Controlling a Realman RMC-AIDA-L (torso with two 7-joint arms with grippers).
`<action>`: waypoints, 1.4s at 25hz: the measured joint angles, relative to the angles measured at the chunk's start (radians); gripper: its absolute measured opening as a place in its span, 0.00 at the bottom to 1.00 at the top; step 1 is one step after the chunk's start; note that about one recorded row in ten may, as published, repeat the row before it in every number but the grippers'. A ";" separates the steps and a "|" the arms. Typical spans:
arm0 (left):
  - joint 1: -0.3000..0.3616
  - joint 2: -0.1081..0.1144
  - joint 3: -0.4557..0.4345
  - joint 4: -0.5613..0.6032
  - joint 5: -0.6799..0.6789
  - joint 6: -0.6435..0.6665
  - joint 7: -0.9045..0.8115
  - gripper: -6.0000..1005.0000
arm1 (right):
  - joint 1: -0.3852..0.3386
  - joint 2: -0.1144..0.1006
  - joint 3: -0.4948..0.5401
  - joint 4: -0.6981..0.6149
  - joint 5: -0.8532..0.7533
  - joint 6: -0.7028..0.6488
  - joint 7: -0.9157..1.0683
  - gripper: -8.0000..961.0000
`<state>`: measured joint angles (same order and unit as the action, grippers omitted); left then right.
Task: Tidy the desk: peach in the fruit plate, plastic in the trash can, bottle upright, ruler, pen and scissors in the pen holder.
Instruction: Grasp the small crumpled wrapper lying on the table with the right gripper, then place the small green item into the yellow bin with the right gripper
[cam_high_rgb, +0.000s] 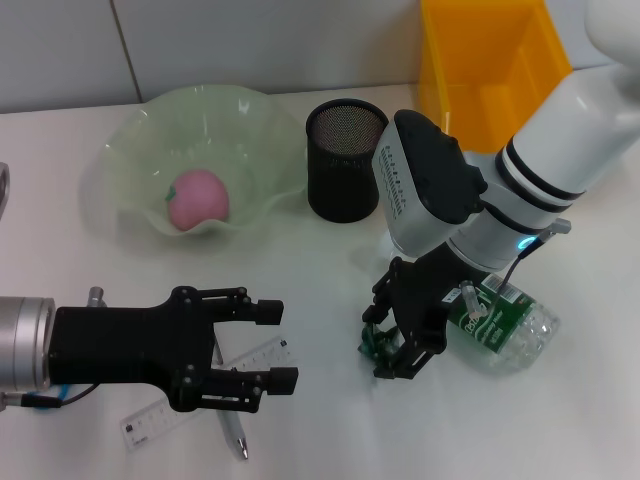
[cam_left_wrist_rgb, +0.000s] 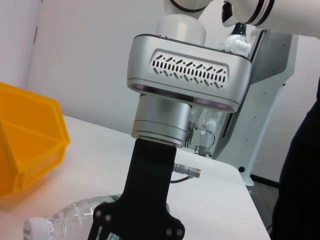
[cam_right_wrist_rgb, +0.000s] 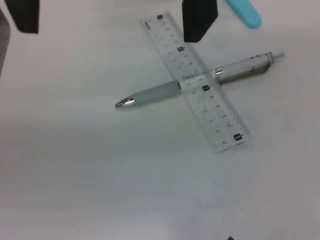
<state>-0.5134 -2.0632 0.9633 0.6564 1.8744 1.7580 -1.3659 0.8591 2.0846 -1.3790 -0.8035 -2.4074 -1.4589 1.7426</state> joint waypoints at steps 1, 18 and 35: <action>0.000 0.000 0.000 0.001 0.000 0.000 -0.002 0.78 | 0.000 0.000 -0.001 0.001 0.000 0.003 0.000 0.73; 0.000 0.000 0.000 -0.002 -0.011 0.001 -0.001 0.78 | 0.000 0.000 -0.009 0.026 0.001 0.018 0.000 0.73; 0.007 -0.002 0.000 -0.001 -0.026 0.006 -0.004 0.77 | -0.004 -0.001 -0.002 0.009 0.017 0.004 0.011 0.47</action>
<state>-0.5068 -2.0648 0.9632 0.6556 1.8483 1.7637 -1.3702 0.8552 2.0834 -1.3809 -0.7950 -2.3903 -1.4547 1.7533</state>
